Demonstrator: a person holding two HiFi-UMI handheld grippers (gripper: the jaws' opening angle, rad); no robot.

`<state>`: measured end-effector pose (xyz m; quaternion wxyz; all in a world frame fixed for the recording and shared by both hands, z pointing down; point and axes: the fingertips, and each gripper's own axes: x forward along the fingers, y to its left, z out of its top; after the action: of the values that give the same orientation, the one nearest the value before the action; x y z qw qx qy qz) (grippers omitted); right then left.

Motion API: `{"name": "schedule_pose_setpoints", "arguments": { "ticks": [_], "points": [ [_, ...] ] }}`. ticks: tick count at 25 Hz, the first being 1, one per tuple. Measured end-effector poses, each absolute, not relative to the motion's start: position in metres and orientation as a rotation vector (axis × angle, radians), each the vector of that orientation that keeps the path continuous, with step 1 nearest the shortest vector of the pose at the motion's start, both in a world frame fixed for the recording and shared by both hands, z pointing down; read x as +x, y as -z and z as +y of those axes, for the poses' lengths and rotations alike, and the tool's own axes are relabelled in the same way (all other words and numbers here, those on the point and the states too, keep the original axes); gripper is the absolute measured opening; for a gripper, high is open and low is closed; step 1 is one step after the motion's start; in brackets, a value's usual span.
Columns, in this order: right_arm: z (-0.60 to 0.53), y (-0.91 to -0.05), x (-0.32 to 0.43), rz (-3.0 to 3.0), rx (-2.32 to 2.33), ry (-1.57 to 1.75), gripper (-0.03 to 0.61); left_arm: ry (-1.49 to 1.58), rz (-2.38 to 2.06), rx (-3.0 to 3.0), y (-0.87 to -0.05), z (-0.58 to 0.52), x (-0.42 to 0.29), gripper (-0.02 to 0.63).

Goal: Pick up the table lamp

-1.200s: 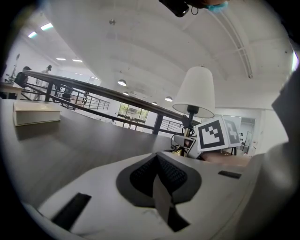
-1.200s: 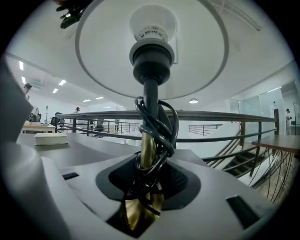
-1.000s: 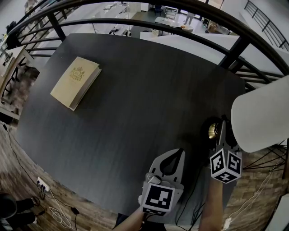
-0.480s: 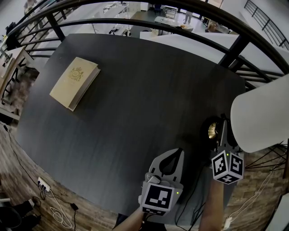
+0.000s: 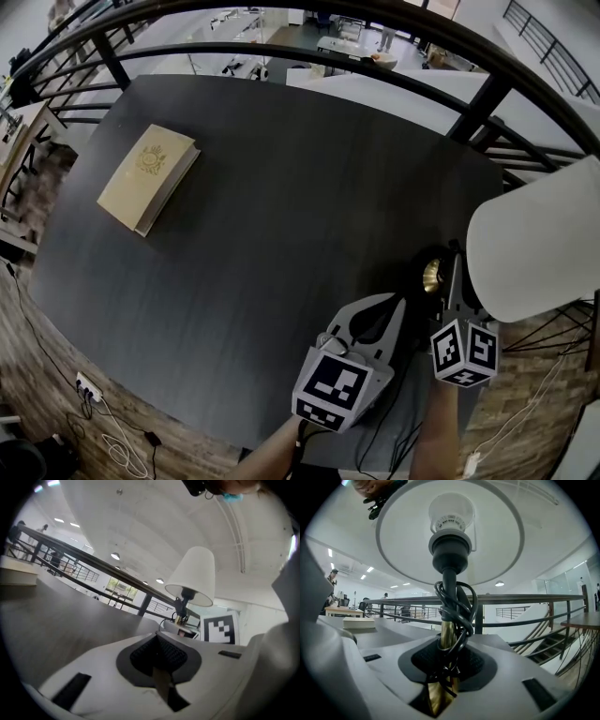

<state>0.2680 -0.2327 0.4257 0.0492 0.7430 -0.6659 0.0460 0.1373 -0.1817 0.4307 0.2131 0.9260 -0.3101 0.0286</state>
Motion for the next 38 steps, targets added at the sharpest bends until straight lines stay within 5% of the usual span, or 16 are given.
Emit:
{"name": "schedule_pose_setpoints", "arguments": {
  "ticks": [26,29,38],
  "points": [
    [-0.226,-0.427,0.272,-2.048,2.239,-0.177,0.117,0.554,-0.187,2.176,-0.324,-0.170,0.174,0.054],
    [-0.225,-0.428,0.272,-2.046,2.240,-0.178,0.118,0.569,-0.151,2.108,-0.329,-0.171,0.177,0.110],
    [-0.228,-0.421,0.271,-2.056,2.247,-0.144,0.118,0.688,-0.035,1.887,-0.328,-0.177,0.180,0.146]
  ]
}}
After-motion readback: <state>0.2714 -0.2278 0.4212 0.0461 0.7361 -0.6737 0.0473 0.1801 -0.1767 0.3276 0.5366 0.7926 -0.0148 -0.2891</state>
